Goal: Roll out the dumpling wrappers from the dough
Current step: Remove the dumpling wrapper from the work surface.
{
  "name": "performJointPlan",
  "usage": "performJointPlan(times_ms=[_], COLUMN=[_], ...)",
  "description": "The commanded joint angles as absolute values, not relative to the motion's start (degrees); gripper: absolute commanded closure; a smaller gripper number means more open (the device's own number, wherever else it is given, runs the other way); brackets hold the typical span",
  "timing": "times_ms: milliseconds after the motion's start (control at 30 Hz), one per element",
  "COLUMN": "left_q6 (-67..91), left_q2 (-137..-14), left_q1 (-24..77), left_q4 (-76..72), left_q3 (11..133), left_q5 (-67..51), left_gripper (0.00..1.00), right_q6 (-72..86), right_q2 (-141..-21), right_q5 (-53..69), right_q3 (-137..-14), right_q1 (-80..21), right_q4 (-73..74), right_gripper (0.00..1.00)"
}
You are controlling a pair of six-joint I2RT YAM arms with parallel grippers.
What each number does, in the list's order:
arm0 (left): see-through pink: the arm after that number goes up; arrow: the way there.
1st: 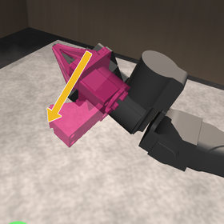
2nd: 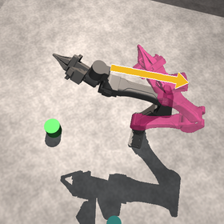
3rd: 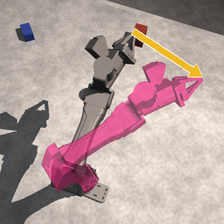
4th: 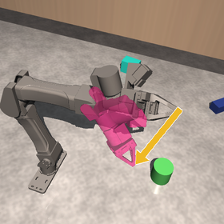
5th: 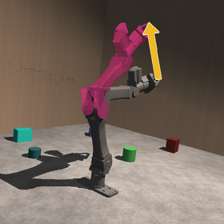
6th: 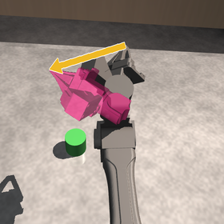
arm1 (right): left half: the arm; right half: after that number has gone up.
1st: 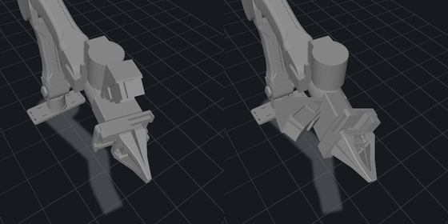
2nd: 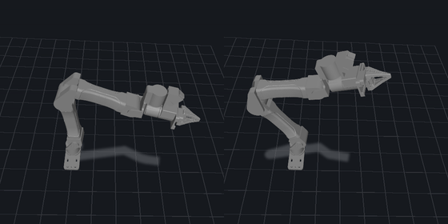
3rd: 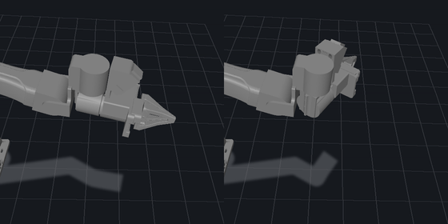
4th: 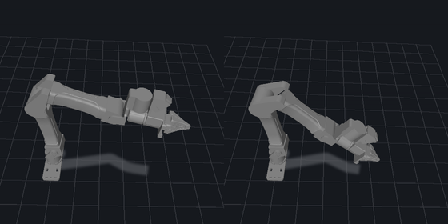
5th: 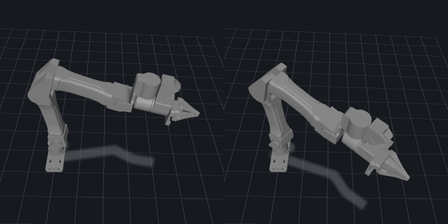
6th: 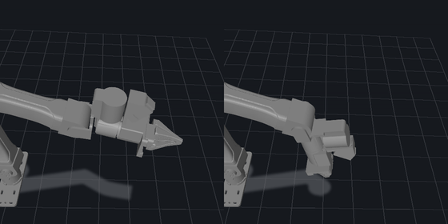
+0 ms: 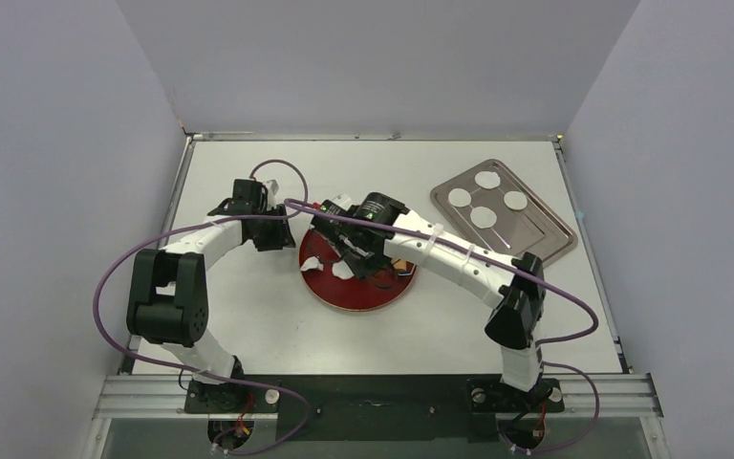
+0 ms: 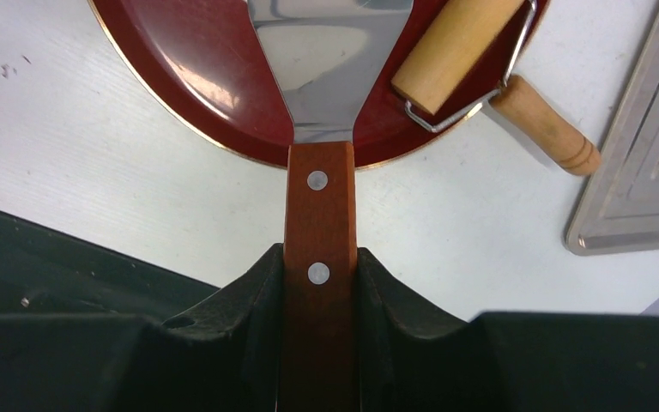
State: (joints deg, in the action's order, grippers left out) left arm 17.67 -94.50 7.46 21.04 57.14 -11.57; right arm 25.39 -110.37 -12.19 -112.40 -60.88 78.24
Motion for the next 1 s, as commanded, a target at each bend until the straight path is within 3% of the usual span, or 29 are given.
performJointPlan(times_ms=[0, 300, 967], left_q6=[16.9, 15.2, 15.7], left_q2=[-93.0, -96.6, -99.5], left_q1=[8.0, 9.8, 14.0], left_q4=[18.5, 16.6, 13.1], left_q3=[58.3, 61.0, 59.2], left_q5=[-13.5, -13.2, -10.3], left_gripper=[0.61, 0.51, 0.5], right_q6=[27.5, 34.2, 31.9], right_q2=[-99.6, -87.4, -95.6], right_q5=[-14.6, 1.1, 3.8], right_q3=[-108.4, -90.1, -88.8], right_q1=[-60.2, -61.4, -61.3], right_q4=[81.2, 81.4, 79.5], right_gripper=[1.0, 1.0, 1.0])
